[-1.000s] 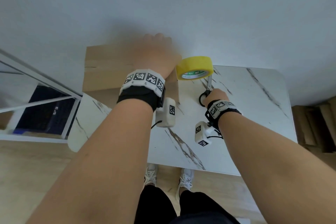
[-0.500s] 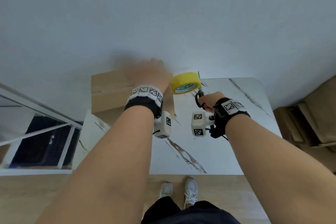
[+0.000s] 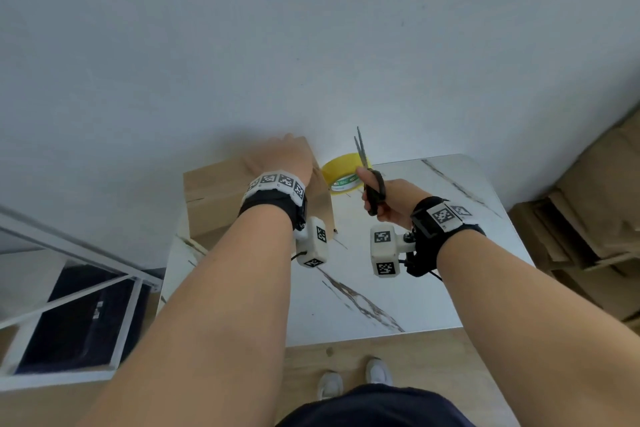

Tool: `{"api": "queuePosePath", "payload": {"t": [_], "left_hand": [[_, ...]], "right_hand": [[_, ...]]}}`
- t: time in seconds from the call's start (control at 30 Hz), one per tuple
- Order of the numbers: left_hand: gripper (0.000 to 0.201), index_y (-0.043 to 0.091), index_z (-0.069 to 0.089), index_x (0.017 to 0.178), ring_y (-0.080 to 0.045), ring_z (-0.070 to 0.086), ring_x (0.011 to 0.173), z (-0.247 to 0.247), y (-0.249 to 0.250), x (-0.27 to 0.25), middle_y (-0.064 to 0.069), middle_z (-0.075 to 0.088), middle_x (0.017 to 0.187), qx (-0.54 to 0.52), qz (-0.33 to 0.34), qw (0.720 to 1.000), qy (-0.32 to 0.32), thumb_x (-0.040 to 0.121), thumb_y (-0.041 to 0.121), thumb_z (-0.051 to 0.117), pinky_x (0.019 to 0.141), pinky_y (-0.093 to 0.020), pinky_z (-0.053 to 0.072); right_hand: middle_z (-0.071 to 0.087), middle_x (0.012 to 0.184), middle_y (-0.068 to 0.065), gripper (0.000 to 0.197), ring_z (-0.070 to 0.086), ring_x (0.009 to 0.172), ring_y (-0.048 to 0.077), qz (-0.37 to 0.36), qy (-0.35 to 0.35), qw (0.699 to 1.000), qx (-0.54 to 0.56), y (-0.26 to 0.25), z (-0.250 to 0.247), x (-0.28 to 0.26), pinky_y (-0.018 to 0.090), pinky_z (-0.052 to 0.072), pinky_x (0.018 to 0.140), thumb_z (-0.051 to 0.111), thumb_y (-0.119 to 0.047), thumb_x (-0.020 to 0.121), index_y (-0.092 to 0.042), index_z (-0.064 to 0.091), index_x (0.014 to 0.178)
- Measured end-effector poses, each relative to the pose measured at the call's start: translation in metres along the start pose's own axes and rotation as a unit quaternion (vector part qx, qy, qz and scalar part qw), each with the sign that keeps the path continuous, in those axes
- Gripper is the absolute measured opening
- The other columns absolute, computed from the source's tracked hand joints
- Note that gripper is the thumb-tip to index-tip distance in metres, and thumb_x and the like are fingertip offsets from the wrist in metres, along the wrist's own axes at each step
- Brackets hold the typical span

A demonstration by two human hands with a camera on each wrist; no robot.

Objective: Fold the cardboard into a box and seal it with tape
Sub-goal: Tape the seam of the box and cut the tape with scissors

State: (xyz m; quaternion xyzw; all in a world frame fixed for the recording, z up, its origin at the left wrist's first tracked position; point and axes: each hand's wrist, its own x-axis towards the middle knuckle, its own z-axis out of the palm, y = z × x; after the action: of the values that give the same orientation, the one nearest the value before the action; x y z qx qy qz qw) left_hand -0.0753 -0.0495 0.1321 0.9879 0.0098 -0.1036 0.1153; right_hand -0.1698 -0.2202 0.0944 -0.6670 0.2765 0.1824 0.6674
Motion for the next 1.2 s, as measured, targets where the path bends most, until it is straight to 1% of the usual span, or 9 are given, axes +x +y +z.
{"api": "queuePosePath", "payload": {"t": [0.1, 0.2, 0.33, 0.43, 0.57, 0.77, 0.97, 1.07, 1.2], "left_hand": [[0.046, 0.026, 0.029, 0.143, -0.022, 0.018, 0.143, 0.001, -0.002, -0.002, -0.004, 0.029, 0.148, -0.004, -0.013, 1.0, 0.011, 0.099, 0.033, 0.021, 0.117, -0.056, -0.002], [0.046, 0.025, 0.028, 0.143, -0.025, 0.019, 0.143, 0.0, -0.006, -0.001, -0.006, 0.029, 0.148, 0.005, -0.013, 1.0, 0.002, 0.099, 0.035, 0.022, 0.116, -0.057, 0.002], [0.045, 0.023, 0.029, 0.142, -0.027, 0.023, 0.141, -0.004, -0.005, -0.002, -0.007, 0.031, 0.146, 0.01, -0.009, 1.0, -0.006, 0.099, 0.035, 0.022, 0.116, -0.058, 0.005], [0.045, 0.022, 0.029, 0.142, -0.027, 0.024, 0.14, -0.007, -0.004, -0.005, -0.007, 0.032, 0.145, 0.017, -0.012, 1.0, -0.011, 0.099, 0.036, 0.023, 0.115, -0.058, 0.007], [0.046, 0.022, 0.03, 0.142, -0.028, 0.026, 0.139, -0.009, -0.005, -0.005, -0.008, 0.033, 0.145, 0.023, -0.008, 1.0, -0.012, 0.099, 0.038, 0.024, 0.115, -0.057, 0.009], [0.045, 0.019, 0.036, 0.138, -0.029, 0.027, 0.138, -0.009, -0.008, -0.004, -0.01, 0.036, 0.143, 0.0, 0.003, 1.0, -0.008, 0.098, 0.036, 0.028, 0.117, -0.052, 0.011], [0.046, 0.018, 0.04, 0.136, -0.03, 0.029, 0.137, -0.014, -0.008, -0.008, -0.011, 0.037, 0.142, -0.029, 0.004, 1.0, -0.008, 0.094, 0.033, 0.033, 0.116, -0.048, 0.017], [0.047, 0.018, 0.04, 0.138, -0.03, 0.033, 0.135, -0.017, -0.004, -0.008, -0.01, 0.04, 0.142, -0.04, 0.011, 0.999, -0.003, 0.092, 0.027, 0.037, 0.116, -0.047, 0.019], [0.053, 0.019, 0.043, 0.141, -0.027, 0.035, 0.137, -0.022, 0.009, -0.001, -0.006, 0.04, 0.147, -0.088, 0.073, 0.993, -0.007, 0.089, 0.005, 0.045, 0.116, -0.041, 0.025]], "right_hand": [[0.058, 0.062, 0.004, 0.054, 0.047, 0.052, 0.014, 0.008, -0.051, 0.999, 0.001, 0.002, 0.002, -0.009, 0.02, 0.035, 0.049, 0.072, -0.067, 0.067, -0.015, 0.057, 0.069], [0.051, 0.06, 0.005, 0.05, 0.045, 0.049, 0.015, -0.01, -0.097, 0.995, 0.034, 0.007, 0.0, -0.016, 0.02, 0.031, 0.043, 0.072, -0.058, 0.075, -0.015, 0.051, 0.063], [0.05, 0.063, 0.008, 0.051, 0.044, 0.053, 0.019, 0.005, -0.182, 0.983, 0.034, 0.015, -0.007, -0.023, 0.027, 0.029, 0.052, 0.076, -0.058, 0.069, -0.013, 0.052, 0.065], [0.053, 0.056, 0.006, 0.048, 0.047, 0.046, 0.017, 0.036, -0.216, 0.975, 0.045, 0.019, -0.011, -0.03, 0.024, 0.037, 0.048, 0.072, -0.052, 0.076, -0.011, 0.05, 0.068], [0.054, 0.053, 0.005, 0.046, 0.047, 0.044, 0.014, 0.04, -0.229, 0.972, 0.043, 0.016, -0.006, -0.03, 0.021, 0.039, 0.045, 0.062, -0.053, 0.078, -0.009, 0.05, 0.066], [0.052, 0.055, 0.004, 0.058, 0.042, 0.051, 0.016, 0.03, -0.222, 0.975, -0.012, 0.002, 0.015, -0.014, 0.023, 0.033, 0.049, 0.06, -0.067, 0.077, -0.01, 0.053, 0.064], [0.053, 0.059, 0.005, 0.058, 0.043, 0.051, 0.016, 0.037, -0.213, 0.976, -0.002, 0.001, 0.022, 0.005, 0.021, 0.037, 0.046, 0.058, -0.066, 0.081, -0.011, 0.056, 0.064], [0.054, 0.064, 0.007, 0.06, 0.042, 0.056, 0.02, 0.02, -0.22, 0.975, -0.022, 0.004, 0.021, 0.015, 0.027, 0.033, 0.057, 0.064, -0.071, 0.074, -0.011, 0.058, 0.065], [0.052, 0.066, 0.009, 0.064, 0.039, 0.057, 0.022, 0.015, -0.231, 0.972, -0.043, 0.005, 0.017, 0.019, 0.03, 0.03, 0.059, 0.068, -0.075, 0.064, -0.012, 0.058, 0.064]]}}
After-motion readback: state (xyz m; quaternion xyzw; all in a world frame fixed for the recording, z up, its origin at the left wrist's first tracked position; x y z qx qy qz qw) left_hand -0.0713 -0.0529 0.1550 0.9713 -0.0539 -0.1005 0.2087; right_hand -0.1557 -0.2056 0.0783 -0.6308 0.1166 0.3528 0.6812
